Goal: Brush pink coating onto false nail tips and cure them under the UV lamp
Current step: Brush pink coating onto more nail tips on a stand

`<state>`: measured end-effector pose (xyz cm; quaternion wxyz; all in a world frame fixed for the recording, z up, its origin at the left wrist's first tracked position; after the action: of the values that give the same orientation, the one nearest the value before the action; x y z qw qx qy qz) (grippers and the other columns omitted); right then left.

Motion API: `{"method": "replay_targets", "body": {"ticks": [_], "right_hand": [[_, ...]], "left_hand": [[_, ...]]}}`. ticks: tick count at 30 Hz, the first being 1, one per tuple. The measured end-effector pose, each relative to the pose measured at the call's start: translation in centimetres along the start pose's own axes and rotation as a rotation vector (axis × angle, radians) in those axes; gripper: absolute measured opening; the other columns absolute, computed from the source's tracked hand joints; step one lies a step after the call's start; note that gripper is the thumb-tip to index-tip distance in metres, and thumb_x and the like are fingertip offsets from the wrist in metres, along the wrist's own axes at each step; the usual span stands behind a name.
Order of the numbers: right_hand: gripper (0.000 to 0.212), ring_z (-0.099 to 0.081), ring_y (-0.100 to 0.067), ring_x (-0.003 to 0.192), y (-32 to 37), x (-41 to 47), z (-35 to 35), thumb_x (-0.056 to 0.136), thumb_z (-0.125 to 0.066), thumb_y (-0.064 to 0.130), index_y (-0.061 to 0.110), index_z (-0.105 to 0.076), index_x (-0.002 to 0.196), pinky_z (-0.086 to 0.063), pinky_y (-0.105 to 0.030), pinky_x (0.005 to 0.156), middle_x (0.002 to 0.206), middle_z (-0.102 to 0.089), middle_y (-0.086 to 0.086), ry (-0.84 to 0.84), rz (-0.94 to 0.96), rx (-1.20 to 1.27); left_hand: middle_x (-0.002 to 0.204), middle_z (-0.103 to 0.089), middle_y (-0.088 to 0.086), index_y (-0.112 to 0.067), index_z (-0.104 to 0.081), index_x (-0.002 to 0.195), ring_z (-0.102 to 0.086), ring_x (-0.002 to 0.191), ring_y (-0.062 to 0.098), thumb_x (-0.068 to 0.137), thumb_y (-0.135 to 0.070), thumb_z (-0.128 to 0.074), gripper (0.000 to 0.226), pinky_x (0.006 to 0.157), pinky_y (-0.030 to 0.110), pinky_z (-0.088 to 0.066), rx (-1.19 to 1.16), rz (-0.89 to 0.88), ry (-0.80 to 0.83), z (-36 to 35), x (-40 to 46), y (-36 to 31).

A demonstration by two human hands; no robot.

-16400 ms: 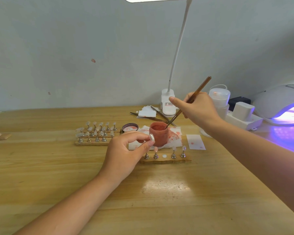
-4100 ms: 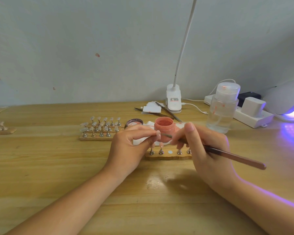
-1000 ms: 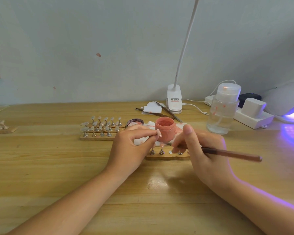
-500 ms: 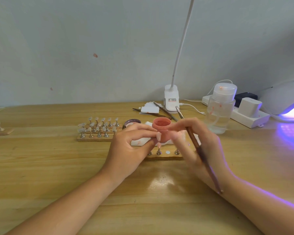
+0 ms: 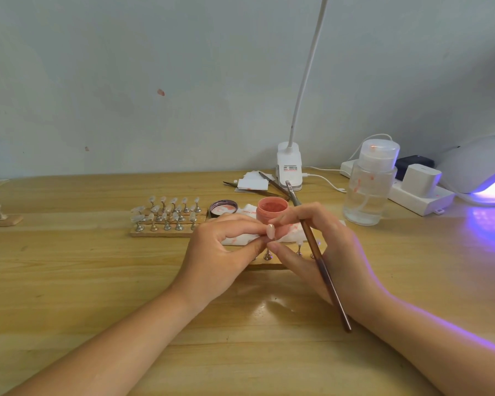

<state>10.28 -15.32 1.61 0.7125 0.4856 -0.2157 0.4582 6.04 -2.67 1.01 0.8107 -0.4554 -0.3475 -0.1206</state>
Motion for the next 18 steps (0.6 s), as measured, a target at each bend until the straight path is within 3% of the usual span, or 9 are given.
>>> {"method": "replay_targets", "body": {"ticks": [4,7,12,18], "right_hand": [[0.036,-0.060,0.002,0.094,0.0,0.0,0.0,0.070,-0.074,0.027,0.035,-0.048,0.094,-0.045,-0.019,0.086,0.096,-0.065,0.015,-0.011,-0.005,0.016],[0.033,-0.060,0.002,0.091,0.0,-0.1,-0.1,0.071,-0.074,0.027,0.035,-0.051,0.093,-0.044,-0.012,0.084,0.095,-0.063,0.017,-0.013,0.004,0.028],[0.032,-0.060,0.003,0.089,-0.2,-0.1,0.0,0.073,-0.073,0.022,0.033,-0.051,0.092,-0.043,-0.008,0.081,0.092,-0.061,0.021,-0.031,-0.006,0.045],[0.028,-0.062,-0.003,0.085,-1.5,-0.2,0.9,0.074,-0.076,0.010,0.022,-0.053,0.084,-0.047,-0.016,0.078,0.082,-0.066,0.009,-0.088,-0.118,0.129]], "left_hand": [[0.077,-0.068,-0.017,-0.022,-0.070,0.083,-0.062,0.080,-0.004,0.070,-0.003,-0.072,0.023,0.075,0.008,-0.043,0.016,0.004,-0.006,0.0,0.0,0.1],[0.076,-0.069,-0.017,-0.026,-0.071,0.080,-0.061,0.079,-0.003,0.071,-0.017,-0.071,0.013,0.071,0.015,-0.047,-0.012,0.032,0.010,-0.1,-0.1,0.1],[0.072,-0.067,-0.020,-0.028,-0.070,0.083,-0.059,0.076,-0.005,0.071,-0.024,-0.066,0.013,0.073,0.008,-0.041,0.010,0.005,0.055,-0.5,0.1,-0.5],[0.089,-0.062,-0.036,-0.039,-0.064,0.088,-0.054,0.093,-0.016,0.063,-0.034,-0.070,0.027,0.079,-0.002,-0.033,0.015,0.110,0.101,-0.7,0.1,0.2]]}}
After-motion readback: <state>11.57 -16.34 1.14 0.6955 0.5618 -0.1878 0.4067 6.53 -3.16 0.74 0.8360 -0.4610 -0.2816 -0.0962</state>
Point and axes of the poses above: each hand's wrist, its own x-axis towards the middle knuckle, its own z-axis out of the back of the hand, y = z × x, the point moved 7 cm from there along x, towards the middle knuckle
